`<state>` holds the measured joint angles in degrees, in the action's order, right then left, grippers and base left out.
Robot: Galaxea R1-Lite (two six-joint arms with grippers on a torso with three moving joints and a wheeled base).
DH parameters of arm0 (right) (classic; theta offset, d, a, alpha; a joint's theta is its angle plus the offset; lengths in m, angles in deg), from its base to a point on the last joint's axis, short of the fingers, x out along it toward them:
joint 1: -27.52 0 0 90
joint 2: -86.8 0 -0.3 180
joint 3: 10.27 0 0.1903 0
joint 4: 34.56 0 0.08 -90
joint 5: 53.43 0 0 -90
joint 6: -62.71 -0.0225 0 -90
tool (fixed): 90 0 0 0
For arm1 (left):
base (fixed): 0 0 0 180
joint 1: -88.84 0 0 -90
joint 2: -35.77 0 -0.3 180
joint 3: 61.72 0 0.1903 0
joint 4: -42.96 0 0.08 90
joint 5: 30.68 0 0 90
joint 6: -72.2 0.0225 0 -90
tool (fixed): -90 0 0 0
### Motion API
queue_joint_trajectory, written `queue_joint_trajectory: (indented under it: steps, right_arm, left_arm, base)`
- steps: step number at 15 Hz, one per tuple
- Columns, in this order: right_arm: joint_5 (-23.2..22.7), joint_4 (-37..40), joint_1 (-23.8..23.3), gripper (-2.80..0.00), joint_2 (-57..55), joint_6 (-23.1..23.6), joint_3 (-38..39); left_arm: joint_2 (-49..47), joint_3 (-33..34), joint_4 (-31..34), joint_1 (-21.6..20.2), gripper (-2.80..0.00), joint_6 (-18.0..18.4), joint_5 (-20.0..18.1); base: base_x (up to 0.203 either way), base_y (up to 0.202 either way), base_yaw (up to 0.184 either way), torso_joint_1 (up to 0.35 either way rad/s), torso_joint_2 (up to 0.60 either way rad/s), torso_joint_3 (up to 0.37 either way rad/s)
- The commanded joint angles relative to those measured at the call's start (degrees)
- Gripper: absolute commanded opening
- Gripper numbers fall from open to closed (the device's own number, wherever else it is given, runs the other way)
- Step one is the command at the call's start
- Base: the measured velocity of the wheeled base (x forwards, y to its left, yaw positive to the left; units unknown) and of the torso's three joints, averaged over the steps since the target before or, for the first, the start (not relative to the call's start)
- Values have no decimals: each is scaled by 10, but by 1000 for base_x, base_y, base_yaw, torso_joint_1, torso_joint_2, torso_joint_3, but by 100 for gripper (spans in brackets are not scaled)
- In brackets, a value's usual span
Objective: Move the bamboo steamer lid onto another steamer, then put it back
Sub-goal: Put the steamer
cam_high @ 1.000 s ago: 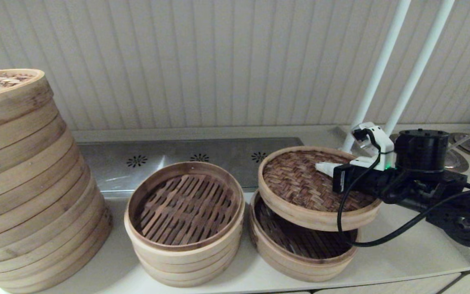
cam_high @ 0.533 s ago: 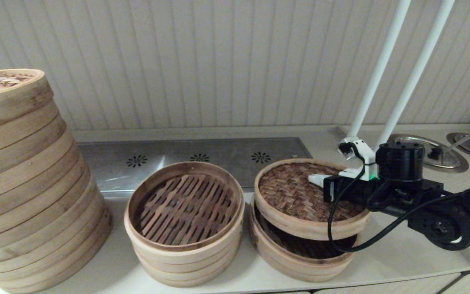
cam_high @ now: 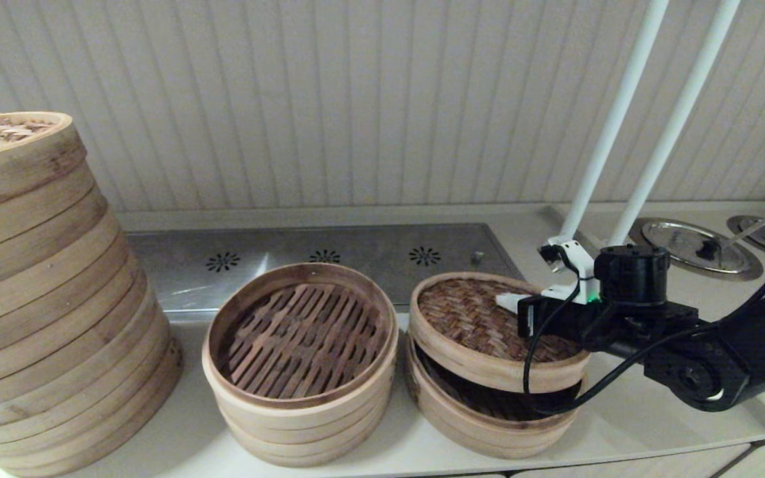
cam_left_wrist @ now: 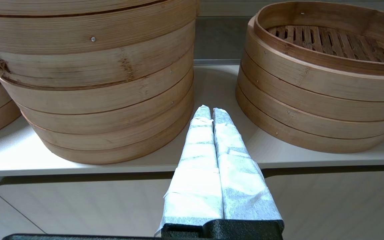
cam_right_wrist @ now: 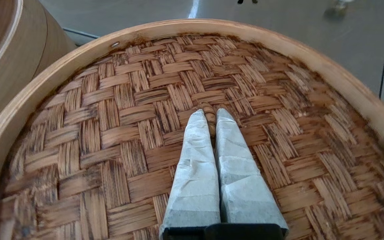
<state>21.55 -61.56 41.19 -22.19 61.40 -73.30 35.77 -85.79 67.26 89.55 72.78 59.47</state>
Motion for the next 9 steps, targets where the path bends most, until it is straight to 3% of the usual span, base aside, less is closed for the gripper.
queue_joint_trajectory:
  steps: [1, 9]
  right_arm:
    - [-1, -3, 1, -280, -5, 0, 2]
    - [-1, -4, 14, -280, 46, 1, 29]
  left_arm:
    - [-1, 0, 0, 0, -280, 0, 0]
    - [-1, 0, -1, 0, -280, 0, 0]
  base:
    - [0, 0, 0, 0, 0, 0]
    - [0, 0, 0, 0, 0, 0]
